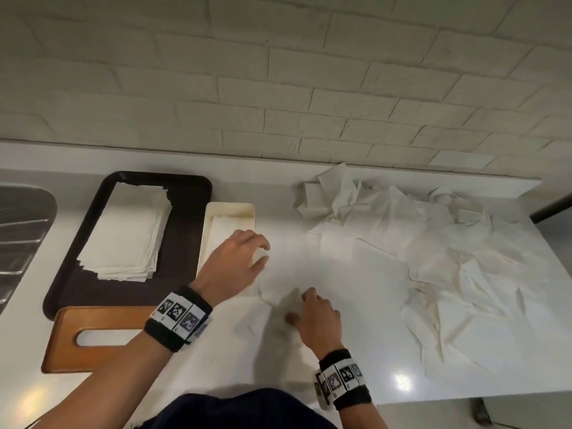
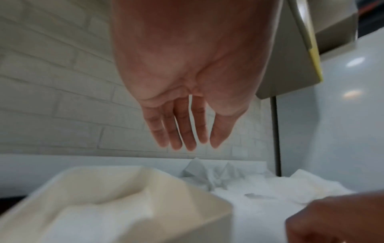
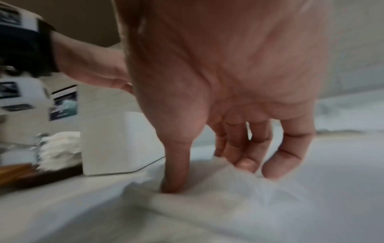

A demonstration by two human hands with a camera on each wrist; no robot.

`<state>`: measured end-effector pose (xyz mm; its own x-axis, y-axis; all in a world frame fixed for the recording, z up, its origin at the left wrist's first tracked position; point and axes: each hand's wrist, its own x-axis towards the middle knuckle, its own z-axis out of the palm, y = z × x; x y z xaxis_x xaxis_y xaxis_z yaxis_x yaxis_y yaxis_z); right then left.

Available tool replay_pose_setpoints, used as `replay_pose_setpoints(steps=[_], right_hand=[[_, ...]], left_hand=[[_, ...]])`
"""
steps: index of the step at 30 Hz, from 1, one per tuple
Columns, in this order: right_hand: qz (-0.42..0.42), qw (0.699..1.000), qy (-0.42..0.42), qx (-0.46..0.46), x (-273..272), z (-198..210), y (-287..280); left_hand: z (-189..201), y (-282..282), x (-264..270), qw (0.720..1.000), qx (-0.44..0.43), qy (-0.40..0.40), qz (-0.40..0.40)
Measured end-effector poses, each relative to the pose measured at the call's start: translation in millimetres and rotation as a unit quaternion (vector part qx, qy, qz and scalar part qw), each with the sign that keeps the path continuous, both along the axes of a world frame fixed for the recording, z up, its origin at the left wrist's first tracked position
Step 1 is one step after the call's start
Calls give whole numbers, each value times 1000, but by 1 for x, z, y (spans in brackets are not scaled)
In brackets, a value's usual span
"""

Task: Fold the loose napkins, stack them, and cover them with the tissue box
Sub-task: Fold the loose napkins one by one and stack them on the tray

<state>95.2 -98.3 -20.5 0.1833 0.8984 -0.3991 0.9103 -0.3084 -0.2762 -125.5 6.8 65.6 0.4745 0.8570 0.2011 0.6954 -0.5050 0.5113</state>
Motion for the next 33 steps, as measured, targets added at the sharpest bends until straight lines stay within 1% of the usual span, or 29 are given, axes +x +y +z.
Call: replay_pose_setpoints(steps=[2,4,6,8,10,12,13,16,19,22,24,26,27,29,31,33], right_hand=[[-58,990,124,34,5,-1,2],[-88,963,239,92,13,10,4],[-86,935,310,152,18,33,5],[-70,908,364,194,21,60,7],[-52,888,399,222,23,80,11],[-40,870,436,227,25,91,18],[-37,862,458,217,25,94,21],[-47,849,496,175,20,95,28],[-70,838,517,159,13,89,29],[-100,826,532,156,13,75,27],[-111,829,530,140,18,60,26],[-127,845,506,116,27,43,24],[-133,859,482,104,32,35,23],[-125,891,429,81,41,23,22],[-116,911,388,76,47,16,21],[-121,923,353,95,49,12,22]], left_hand=[[-2,-14,9,999,-29,-17,-19],[-7,-23,17,997,-78,-21,-21],[-6,-29,23,990,-139,-32,-2],[2,-32,29,982,-176,-56,34],[17,-30,34,969,-218,-97,69],[30,-24,38,948,-258,-161,93],[34,-19,40,940,-260,-202,94],[41,-5,42,923,-212,-304,102],[50,6,38,915,-197,-337,99],[49,20,25,910,-189,-354,101],[49,28,12,903,-196,-362,119],[49,36,-3,891,-217,-369,150],[49,41,-13,893,-219,-358,162],[45,53,-32,912,-222,-290,186],[33,68,-49,933,-246,-162,207],[19,80,-58,938,-279,-35,203]])
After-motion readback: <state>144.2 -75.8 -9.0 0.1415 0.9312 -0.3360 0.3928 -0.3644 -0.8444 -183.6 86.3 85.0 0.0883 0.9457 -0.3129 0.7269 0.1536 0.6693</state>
